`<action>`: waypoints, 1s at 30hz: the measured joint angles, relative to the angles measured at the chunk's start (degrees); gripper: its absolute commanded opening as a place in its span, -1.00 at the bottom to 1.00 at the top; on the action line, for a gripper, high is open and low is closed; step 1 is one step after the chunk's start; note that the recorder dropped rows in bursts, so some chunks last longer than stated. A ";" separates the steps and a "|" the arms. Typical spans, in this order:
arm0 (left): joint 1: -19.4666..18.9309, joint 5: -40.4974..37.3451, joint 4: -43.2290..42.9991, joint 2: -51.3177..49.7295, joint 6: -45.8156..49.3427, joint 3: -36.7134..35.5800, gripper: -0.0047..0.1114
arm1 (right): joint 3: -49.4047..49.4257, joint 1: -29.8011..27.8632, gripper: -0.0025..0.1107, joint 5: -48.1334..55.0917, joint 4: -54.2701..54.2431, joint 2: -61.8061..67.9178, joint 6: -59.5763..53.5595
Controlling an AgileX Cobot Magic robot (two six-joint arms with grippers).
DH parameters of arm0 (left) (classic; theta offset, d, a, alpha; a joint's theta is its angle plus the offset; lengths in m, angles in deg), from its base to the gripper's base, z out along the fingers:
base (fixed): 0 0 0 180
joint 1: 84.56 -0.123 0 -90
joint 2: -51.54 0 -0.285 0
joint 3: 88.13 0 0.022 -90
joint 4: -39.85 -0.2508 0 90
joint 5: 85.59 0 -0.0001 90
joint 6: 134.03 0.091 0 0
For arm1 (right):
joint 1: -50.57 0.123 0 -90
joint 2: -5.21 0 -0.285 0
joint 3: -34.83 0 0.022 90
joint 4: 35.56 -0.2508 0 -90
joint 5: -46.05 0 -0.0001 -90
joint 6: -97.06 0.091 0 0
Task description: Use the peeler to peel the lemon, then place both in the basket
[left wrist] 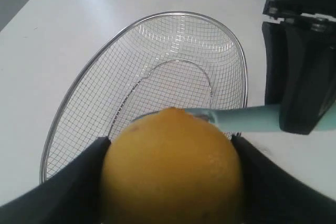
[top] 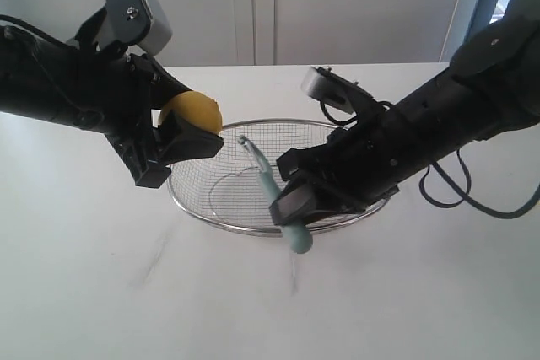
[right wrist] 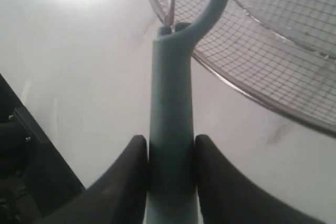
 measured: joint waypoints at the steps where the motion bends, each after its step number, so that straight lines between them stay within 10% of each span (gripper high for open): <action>1: 0.00 0.00 0.00 0.00 0.00 0.00 -0.92 | -0.23 0.70 -0.96 0.09 -0.24 0.00 -0.10; 30: 0.00 0.00 0.00 0.00 0.00 0.00 -0.92 | -0.96 3.69 -0.96 -0.38 -4.17 -3.28 -0.25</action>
